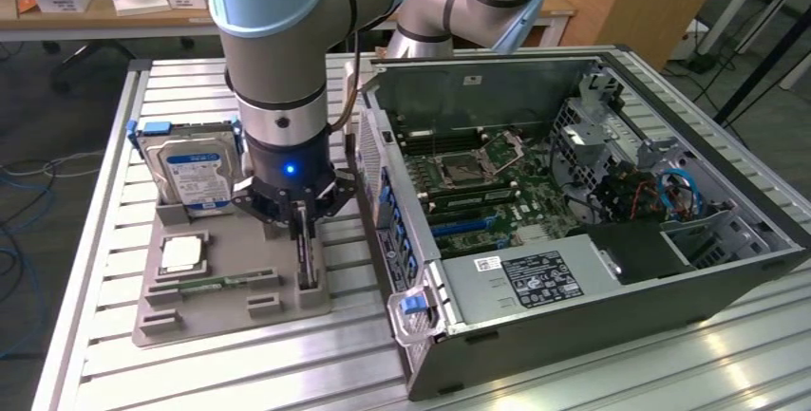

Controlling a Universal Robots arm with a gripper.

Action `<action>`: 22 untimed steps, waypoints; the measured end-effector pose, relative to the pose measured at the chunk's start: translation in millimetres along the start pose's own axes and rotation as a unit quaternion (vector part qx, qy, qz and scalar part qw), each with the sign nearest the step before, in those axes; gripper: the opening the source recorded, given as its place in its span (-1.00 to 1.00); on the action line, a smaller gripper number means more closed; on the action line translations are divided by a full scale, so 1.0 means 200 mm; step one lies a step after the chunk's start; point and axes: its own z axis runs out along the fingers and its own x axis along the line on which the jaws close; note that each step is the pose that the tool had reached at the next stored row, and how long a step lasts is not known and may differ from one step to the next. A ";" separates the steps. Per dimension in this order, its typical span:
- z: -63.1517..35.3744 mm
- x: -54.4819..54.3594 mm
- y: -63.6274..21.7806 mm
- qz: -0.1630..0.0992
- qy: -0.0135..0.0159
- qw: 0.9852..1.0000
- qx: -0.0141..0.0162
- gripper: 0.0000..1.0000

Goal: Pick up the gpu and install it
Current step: 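Pick up the gpu and move the gpu toward the slot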

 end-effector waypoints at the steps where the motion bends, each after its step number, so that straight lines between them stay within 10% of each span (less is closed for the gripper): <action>1: 0.000 0.00 0.000 0.000 0.000 1.000 0.000 -0.47; 22: -0.002 0.00 0.000 0.000 0.000 1.000 0.000 -0.47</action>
